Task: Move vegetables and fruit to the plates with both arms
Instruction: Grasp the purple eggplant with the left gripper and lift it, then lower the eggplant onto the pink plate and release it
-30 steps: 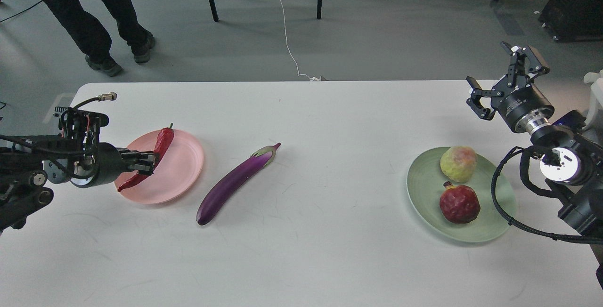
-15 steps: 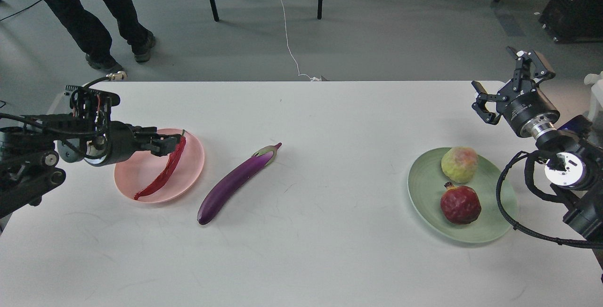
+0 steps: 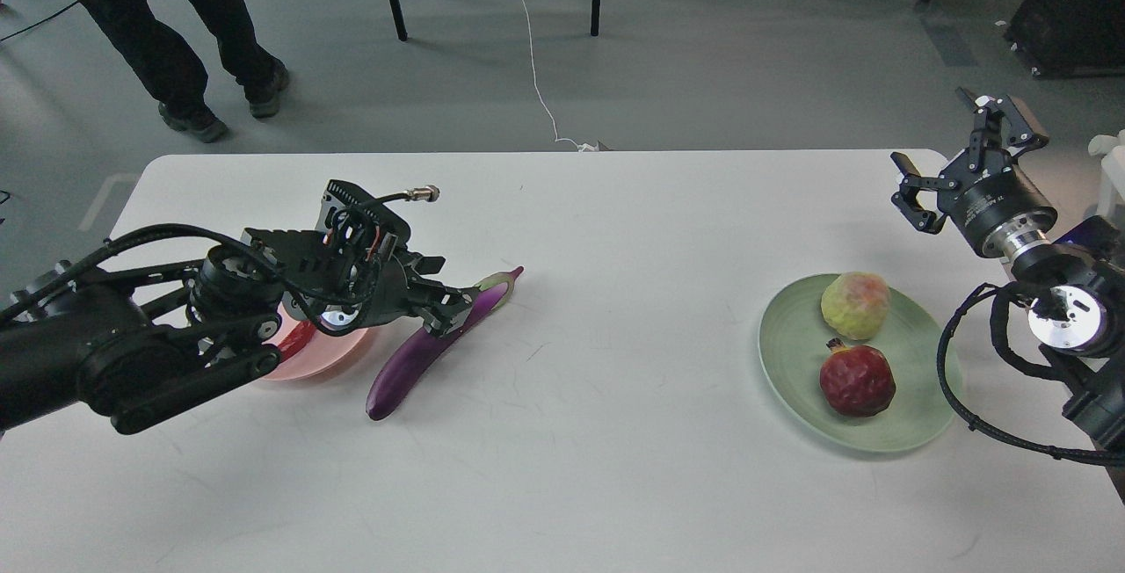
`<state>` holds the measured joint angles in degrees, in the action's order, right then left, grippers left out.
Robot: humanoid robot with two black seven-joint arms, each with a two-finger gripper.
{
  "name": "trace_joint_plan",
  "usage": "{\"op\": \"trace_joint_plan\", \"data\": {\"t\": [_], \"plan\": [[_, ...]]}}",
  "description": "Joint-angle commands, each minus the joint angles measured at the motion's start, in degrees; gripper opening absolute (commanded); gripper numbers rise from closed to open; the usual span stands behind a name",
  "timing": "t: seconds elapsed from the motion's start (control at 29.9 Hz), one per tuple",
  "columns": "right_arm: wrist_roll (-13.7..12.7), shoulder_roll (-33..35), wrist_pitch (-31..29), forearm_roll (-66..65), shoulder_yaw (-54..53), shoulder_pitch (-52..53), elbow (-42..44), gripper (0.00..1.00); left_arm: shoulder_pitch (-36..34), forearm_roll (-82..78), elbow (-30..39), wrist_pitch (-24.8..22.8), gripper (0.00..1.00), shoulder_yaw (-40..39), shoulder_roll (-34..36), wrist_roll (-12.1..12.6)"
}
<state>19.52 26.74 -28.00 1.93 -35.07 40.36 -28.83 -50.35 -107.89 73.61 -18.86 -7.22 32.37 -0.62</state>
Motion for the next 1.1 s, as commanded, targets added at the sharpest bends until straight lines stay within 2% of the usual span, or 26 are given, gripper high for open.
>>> {"op": "trace_joint_plan", "data": {"t": [0.0,0.1,0.13,0.23,0.3,0.37,0.43,0.6,0.7,0.84,1.0,1.07], "plan": [[0.0,0.41,0.0,0.0,0.0,-0.28,0.0,0.99,1.39,-0.39,-0.22,0.06,0.57,0.19,-0.46,0.01],[0.0,0.33,0.0,0.0,0.0,-0.72,0.0,0.99,1.74,-1.18,-0.39,0.06,0.56,0.36,-0.55,0.01],[0.0,0.33,0.0,0.0,-0.08,-0.72,0.0,0.99,1.83,-1.7,-0.39,0.06,0.51,0.36,-0.55,0.01],[0.0,0.33,0.0,0.0,-0.08,-0.72,0.0,0.99,2.62,-2.06,-0.74,-0.38,0.25,0.36,-0.46,-0.08],[0.0,0.33,0.0,0.0,-0.08,-0.72,0.0,0.99,2.88,-1.88,-1.09,-0.38,0.15,0.28,-0.29,-0.08],[0.0,0.33,0.0,0.0,-0.08,-0.72,0.0,0.99,2.89,-1.53,-1.1,-0.38,0.1,-0.07,0.41,-0.08],[0.0,0.41,0.0,0.0,-0.08,-0.72,0.0,0.99,2.89,-1.18,-0.4,-0.12,0.09,-0.86,1.12,-0.43],[0.0,0.41,0.0,0.0,-0.08,-0.72,0.0,0.99,2.71,6.01,6.28,-0.47,0.08,-8.06,8.14,-0.78],[0.0,0.33,0.0,0.0,-0.08,-0.72,0.0,0.99,2.19,9.53,7.43,-0.65,0.09,-10.45,12.79,-0.96],[0.0,-0.11,0.0,0.0,-0.08,-0.72,0.0,0.99,2.71,9.81,5.33,-0.21,0.09,-9.57,18.07,-2.36],[0.0,-0.29,0.0,0.0,0.0,-0.72,-0.09,0.99,4.9,9.89,-0.55,-0.03,0.1,-8.78,19.14,-3.51],[0.0,-0.29,0.0,0.0,0.0,-0.72,-0.09,0.99,5.61,9.98,-3.37,0.14,0.1,-8.78,18.79,-4.73]]}}
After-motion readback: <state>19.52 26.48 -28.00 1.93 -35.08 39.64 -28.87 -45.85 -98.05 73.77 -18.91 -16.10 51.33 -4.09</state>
